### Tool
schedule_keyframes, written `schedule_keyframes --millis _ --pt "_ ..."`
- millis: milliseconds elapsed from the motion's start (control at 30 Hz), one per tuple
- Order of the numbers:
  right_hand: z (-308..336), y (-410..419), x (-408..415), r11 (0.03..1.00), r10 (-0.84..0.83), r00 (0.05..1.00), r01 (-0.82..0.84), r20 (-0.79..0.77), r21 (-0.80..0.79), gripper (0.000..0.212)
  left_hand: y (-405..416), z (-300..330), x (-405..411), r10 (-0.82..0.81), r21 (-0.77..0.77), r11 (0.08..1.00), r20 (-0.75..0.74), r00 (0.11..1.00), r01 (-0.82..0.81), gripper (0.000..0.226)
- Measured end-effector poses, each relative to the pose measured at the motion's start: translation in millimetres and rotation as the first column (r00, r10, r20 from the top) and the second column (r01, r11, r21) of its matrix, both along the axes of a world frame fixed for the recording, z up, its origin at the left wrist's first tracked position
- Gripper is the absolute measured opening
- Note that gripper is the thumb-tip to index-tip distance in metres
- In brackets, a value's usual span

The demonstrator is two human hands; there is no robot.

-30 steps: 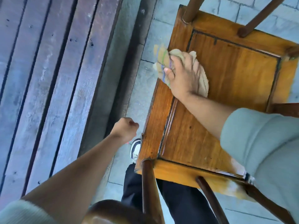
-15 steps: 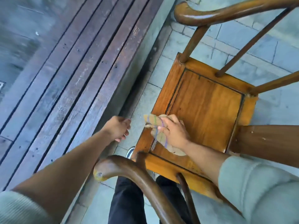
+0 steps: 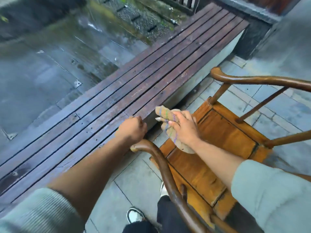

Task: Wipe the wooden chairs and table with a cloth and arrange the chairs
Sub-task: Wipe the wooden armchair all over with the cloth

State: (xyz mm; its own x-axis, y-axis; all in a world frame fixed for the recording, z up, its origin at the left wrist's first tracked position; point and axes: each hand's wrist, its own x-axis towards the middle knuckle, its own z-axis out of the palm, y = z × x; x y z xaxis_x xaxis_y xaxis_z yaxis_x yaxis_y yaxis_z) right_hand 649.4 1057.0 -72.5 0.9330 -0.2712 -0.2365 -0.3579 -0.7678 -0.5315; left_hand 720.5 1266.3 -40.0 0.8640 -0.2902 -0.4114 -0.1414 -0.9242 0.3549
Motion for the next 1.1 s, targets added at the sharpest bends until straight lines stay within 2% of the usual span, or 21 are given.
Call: schedule_keyframes --millis 133,300,433,533,633,700,767,800,867,900,933,1100 --pt "46.3 53.1 14.9 0.995 0.098 0.993 -0.098 0.063 0.010 0.045 59.7 46.9 -29.8 0.178 -0.025 0.984 0.092 0.980 -0.176 0.029" --pt "103.9 136.1 -1.8 0.943 0.322 0.933 -0.331 0.164 0.030 0.042 146.5 88.4 -94.9 0.371 -0.073 0.928 0.160 0.915 -0.364 0.027" --pt "138.5 220.5 -38.1 0.872 0.481 0.860 -0.490 0.167 0.011 0.040 227.2 117.4 -179.7 0.513 -0.094 0.858 0.235 0.826 -0.505 0.030" --pt "156.6 306.7 -98.1 0.768 0.633 0.758 -0.640 0.161 -0.006 0.039 301.7 129.6 -286.4 0.611 -0.027 0.777 0.269 0.744 -0.628 0.040" --pt "172.8 387.2 -161.7 0.629 0.770 0.619 -0.777 0.157 -0.019 0.037 368.9 131.9 -399.0 0.735 0.036 0.628 0.302 0.607 -0.777 0.043" --pt "183.7 433.2 -198.4 0.548 0.829 0.539 -0.836 0.150 -0.028 0.038 407.1 133.2 -464.0 0.821 0.008 0.508 0.298 0.487 -0.861 0.040" --pt "191.7 486.3 -243.5 0.427 0.898 0.416 -0.902 0.143 -0.060 0.039 445.1 135.4 -537.8 0.895 -0.024 0.369 0.279 0.348 -0.929 0.037" --pt "191.9 500.0 -255.4 0.390 0.917 0.380 -0.919 0.125 -0.065 0.039 454.1 134.9 -559.5 0.910 -0.019 0.330 0.270 0.313 -0.944 0.036" --pt "193.9 549.2 -297.6 0.250 0.965 0.242 -0.965 0.103 -0.079 0.039 478.0 138.4 -624.5 0.944 0.005 0.205 0.263 0.199 -0.979 0.035" --pt "192.2 560.0 -310.5 0.208 0.976 0.201 -0.975 0.088 -0.078 0.038 483.3 136.7 -641.8 0.951 0.005 0.176 0.256 0.171 -0.984 0.034" --pt "191.4 595.4 -339.4 0.115 0.990 0.107 -0.990 0.096 -0.078 0.037 499.2 136.9 -680.1 0.962 -0.001 0.095 0.256 0.092 -0.995 0.033" --pt "172.4 702.4 -411.8 -0.129 0.988 -0.134 -0.990 0.077 -0.061 0.034 539.2 137.9 -769.5 0.964 0.001 -0.084 0.255 -0.081 -0.996 0.031"
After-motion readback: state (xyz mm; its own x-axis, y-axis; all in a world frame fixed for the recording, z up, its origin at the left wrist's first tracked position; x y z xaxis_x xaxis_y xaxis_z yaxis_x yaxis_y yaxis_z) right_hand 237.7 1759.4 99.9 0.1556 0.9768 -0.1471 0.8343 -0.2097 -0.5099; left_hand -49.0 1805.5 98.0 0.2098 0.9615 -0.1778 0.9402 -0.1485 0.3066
